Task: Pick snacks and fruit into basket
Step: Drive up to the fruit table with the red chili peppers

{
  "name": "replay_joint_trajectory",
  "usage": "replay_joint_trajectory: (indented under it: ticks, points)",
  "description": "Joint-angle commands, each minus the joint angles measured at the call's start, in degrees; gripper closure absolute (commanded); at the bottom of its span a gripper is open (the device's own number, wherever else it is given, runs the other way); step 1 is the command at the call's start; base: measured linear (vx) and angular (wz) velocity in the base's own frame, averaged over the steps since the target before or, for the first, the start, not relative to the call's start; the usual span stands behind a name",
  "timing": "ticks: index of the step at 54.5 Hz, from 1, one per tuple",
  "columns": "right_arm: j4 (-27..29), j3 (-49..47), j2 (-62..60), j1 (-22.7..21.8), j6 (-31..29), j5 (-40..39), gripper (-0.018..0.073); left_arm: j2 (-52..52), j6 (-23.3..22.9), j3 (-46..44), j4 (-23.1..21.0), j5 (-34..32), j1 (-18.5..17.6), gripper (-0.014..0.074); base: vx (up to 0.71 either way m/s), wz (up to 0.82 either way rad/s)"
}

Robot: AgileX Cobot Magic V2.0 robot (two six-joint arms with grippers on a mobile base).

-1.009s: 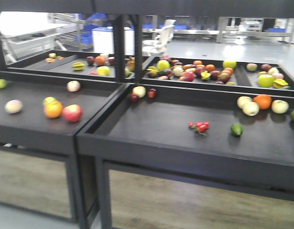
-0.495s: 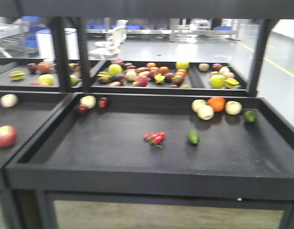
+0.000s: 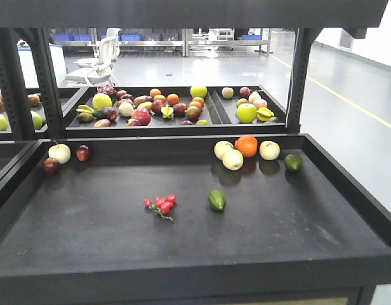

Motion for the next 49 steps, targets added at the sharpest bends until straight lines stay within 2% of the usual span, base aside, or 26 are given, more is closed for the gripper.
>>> replay_joint_trajectory:
  ticks: [1,49]
  points:
    - [-0.1,-1.8,0.5,-0.2,-0.4,-4.5,0.0567,0.0,-0.4,-1.5,-0.6,-3.3,0.0,0.0594,0.25,0.04]
    - [-0.1,-1.8,0.5,-0.2,-0.4,-4.4,0.0567,0.0,-0.4,-1.5,-0.6,-3.3,0.0,0.0594,0.22,0.02]
